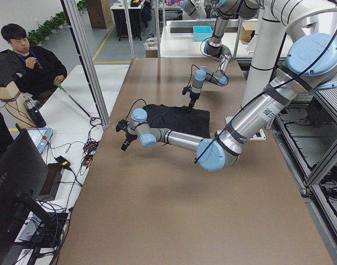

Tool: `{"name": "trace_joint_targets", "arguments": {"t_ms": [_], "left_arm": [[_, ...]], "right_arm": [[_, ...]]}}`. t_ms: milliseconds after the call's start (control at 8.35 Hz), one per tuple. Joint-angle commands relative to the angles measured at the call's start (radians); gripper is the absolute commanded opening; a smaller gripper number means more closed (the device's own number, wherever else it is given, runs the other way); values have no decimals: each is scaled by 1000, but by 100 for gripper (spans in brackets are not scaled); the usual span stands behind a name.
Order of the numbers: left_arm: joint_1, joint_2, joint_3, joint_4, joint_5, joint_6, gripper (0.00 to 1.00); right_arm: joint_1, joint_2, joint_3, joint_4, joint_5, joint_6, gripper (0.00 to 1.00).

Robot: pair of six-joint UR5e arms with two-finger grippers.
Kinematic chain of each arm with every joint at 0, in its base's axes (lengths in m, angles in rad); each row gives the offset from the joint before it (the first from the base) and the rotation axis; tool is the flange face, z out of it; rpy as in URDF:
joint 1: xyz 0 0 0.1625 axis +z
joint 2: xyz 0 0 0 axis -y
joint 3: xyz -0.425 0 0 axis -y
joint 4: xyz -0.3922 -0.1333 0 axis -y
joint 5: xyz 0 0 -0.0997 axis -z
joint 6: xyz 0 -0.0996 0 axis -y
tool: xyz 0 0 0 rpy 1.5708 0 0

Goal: Fold clothes
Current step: 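Move the left gripper to the near corner while the right gripper grasps the near edge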

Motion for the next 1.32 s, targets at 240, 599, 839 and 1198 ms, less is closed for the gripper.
{"name": "trace_joint_targets", "arguments": {"t_ms": [240,599,839,1198], "left_arm": [[9,49,-106,0,-15,-125,100],[165,293,-450,-14,-28,-477,100],[300,503,-739,-19,27,-764,100],[671,660,-955,-22,404,-1056,100]], "right_arm": [[39,-45,106,-7,1,-11,93],[110,-41,157,-6,1,6,93],[130,-41,180,-1,-2,10,93],[130,-41,197,5,-11,29,93]]}}
